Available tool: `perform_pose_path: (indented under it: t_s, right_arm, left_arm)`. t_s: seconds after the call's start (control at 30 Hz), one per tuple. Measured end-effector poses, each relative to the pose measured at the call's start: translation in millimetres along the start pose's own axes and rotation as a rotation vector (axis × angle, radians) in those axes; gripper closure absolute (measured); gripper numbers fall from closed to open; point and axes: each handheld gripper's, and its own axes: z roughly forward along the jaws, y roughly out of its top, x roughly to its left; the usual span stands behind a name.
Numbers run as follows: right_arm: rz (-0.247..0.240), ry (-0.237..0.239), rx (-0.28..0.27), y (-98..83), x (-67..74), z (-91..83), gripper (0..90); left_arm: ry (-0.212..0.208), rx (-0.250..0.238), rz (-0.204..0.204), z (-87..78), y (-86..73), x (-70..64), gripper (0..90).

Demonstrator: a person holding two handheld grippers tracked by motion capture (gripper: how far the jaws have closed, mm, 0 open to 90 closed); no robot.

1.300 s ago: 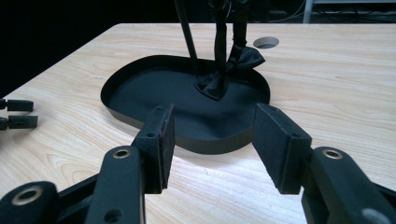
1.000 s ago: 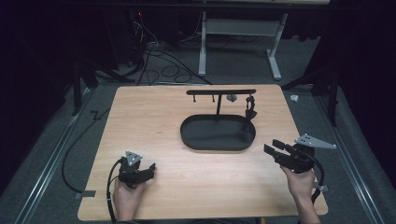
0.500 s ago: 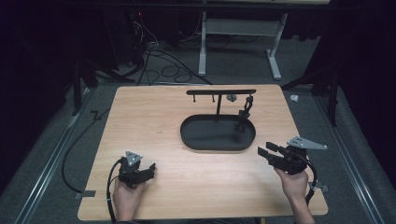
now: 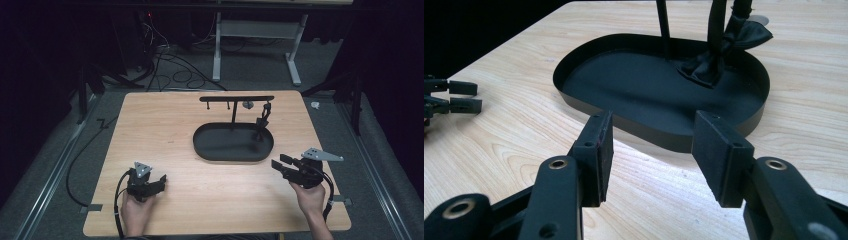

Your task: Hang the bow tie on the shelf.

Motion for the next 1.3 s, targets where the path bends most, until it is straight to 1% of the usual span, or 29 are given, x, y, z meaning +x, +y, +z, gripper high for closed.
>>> perform_pose_path:
  t_s: [0.1,0.27,0.67,0.93,1.3]
  right_arm:
    - [-0.005,-0.008,0.004,-1.5,1.9,1.9,53.3]
    - [-0.009,-0.003,0.02,-4.3,5.0,8.4,53.9]
    - [-0.019,-0.003,0.036,-10.7,6.3,19.6,54.1]
    - [-0.022,-0.012,0.05,-15.0,4.1,26.0,54.2]
    - [-0.016,-0.029,0.069,-19.4,-3.3,31.2,54.7]
  left_arm:
    - [-0.001,0.0,0.0,0.0,0.0,0.1,26.4]
    - [0.0,0.0,0.0,0.0,0.0,0.0,26.4]
    - [0.0,0.001,0.003,0.0,-0.1,-0.3,26.1]
    - [-0.001,0.002,0.003,-0.1,0.0,-0.3,26.1]
    - [-0.001,0.002,0.003,-0.1,0.0,-0.3,26.1]
